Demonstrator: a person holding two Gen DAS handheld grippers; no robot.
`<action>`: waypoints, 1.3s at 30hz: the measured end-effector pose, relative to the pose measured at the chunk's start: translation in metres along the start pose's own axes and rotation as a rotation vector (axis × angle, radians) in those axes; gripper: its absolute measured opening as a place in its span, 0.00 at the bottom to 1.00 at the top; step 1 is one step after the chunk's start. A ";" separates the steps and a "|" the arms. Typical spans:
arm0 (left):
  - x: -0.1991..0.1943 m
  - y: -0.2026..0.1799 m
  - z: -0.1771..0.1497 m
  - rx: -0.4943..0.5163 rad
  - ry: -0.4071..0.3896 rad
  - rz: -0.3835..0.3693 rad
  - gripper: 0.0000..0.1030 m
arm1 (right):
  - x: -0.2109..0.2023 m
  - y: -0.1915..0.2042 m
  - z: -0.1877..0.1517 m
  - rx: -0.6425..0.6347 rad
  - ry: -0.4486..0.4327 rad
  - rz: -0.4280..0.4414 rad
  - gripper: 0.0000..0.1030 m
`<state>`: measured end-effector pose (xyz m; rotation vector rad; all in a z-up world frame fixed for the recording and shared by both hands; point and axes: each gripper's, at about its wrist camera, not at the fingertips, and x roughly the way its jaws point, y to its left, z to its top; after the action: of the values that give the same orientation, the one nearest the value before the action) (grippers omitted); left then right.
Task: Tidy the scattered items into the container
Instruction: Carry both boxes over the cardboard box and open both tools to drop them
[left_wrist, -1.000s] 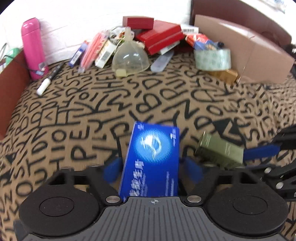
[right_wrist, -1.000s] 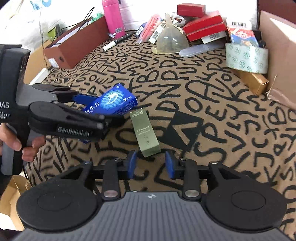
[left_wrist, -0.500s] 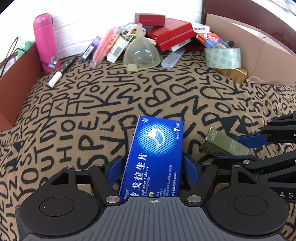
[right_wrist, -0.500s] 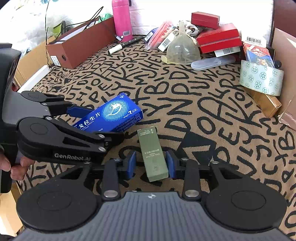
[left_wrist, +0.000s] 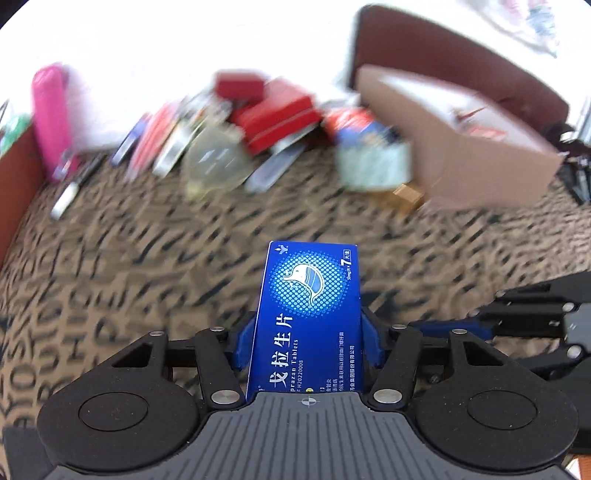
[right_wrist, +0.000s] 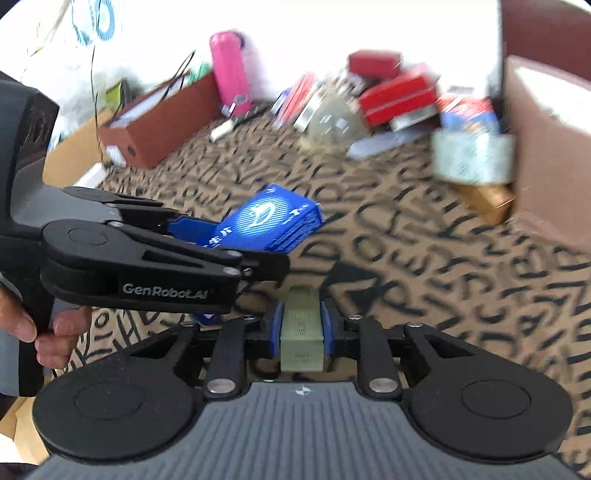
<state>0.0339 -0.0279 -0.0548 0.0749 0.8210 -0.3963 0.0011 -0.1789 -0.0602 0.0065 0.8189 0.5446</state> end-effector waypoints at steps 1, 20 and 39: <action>-0.001 -0.008 0.009 0.002 -0.017 -0.020 0.56 | -0.010 -0.006 0.003 0.001 -0.023 -0.016 0.25; 0.040 -0.173 0.191 0.189 -0.217 -0.203 0.57 | -0.135 -0.176 0.088 0.076 -0.309 -0.384 0.25; 0.123 -0.194 0.206 0.108 -0.087 -0.191 1.00 | -0.105 -0.251 0.070 0.117 -0.306 -0.581 0.90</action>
<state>0.1810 -0.2905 0.0131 0.0791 0.7225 -0.6202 0.1066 -0.4299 0.0080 -0.0390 0.5161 -0.0552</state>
